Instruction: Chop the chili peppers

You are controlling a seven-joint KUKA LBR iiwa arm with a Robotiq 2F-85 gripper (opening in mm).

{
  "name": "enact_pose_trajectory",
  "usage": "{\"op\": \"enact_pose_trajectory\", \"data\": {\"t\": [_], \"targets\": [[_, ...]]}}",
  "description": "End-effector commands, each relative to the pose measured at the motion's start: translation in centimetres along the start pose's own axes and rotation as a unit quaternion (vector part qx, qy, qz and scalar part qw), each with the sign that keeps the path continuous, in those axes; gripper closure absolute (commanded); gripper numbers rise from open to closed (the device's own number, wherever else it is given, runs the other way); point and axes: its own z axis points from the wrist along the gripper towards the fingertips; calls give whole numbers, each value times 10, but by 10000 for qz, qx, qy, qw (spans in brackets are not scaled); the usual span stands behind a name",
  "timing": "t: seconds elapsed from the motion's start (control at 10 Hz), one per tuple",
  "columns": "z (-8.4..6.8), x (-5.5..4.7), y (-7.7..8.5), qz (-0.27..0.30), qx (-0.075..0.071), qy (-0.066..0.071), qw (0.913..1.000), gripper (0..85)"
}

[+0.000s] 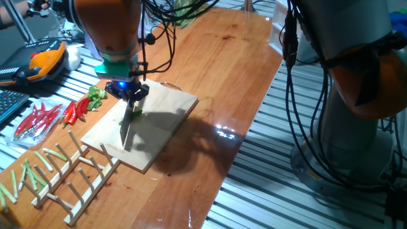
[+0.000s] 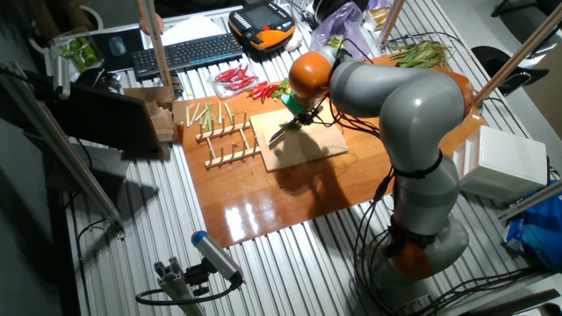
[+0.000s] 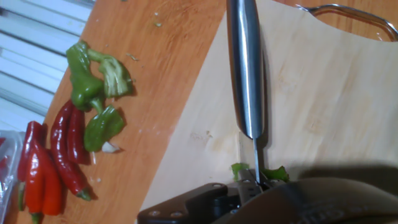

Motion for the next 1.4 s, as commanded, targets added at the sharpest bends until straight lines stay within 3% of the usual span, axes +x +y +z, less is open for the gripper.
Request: {"op": "enact_pose_trajectory", "data": {"t": [0.0, 0.4, 0.7, 0.8, 1.1, 1.3], "targets": [[-3, -1, 2, -51, 44, 90, 9999, 850], [-1, 0, 3, 6, 3, 48, 10000, 850], [10, 0, 2, 3, -96, -91, 9999, 850], [10, -1, 2, 4, -99, -84, 9999, 850], [-1, -7, 3, -166, 35, 128, 9998, 850], [-10, -8, 1, -329, 98, 150, 9993, 850]]}}
